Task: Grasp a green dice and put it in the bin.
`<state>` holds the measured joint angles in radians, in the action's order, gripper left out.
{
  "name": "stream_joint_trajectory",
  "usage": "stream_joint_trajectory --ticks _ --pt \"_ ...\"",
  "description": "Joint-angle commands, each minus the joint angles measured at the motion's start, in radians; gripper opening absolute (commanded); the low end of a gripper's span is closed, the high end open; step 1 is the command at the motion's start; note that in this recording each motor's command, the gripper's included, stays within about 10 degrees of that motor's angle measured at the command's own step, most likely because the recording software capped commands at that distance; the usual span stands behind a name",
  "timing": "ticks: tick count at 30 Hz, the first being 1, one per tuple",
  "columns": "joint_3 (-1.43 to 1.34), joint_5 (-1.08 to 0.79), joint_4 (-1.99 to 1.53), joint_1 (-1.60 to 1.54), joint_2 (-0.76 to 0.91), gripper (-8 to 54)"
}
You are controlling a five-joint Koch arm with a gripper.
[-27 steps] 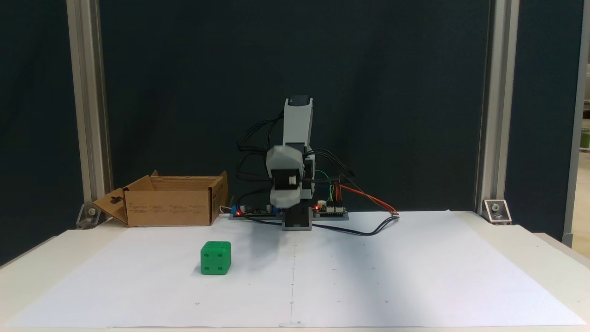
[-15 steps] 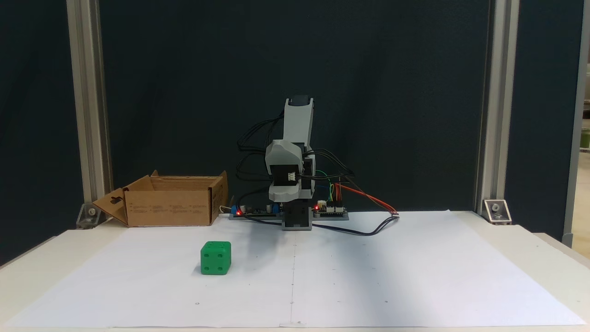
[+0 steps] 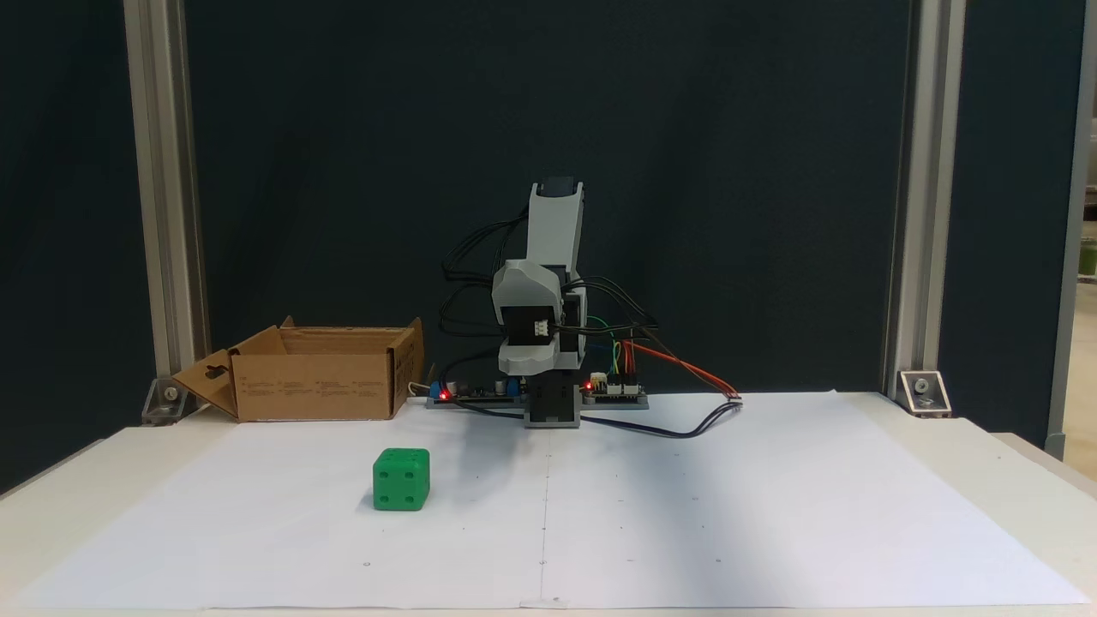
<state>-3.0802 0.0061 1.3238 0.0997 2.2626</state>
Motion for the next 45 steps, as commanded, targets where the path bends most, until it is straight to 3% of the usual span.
stream_joint_trajectory --ticks 1,37,45 --pt "-0.044 0.017 0.071 0.000 0.104 44.6" --pt "-0.035 0.005 0.066 -0.003 0.104 43.9" --pt "0.189 0.005 -0.356 0.029 0.106 43.2"
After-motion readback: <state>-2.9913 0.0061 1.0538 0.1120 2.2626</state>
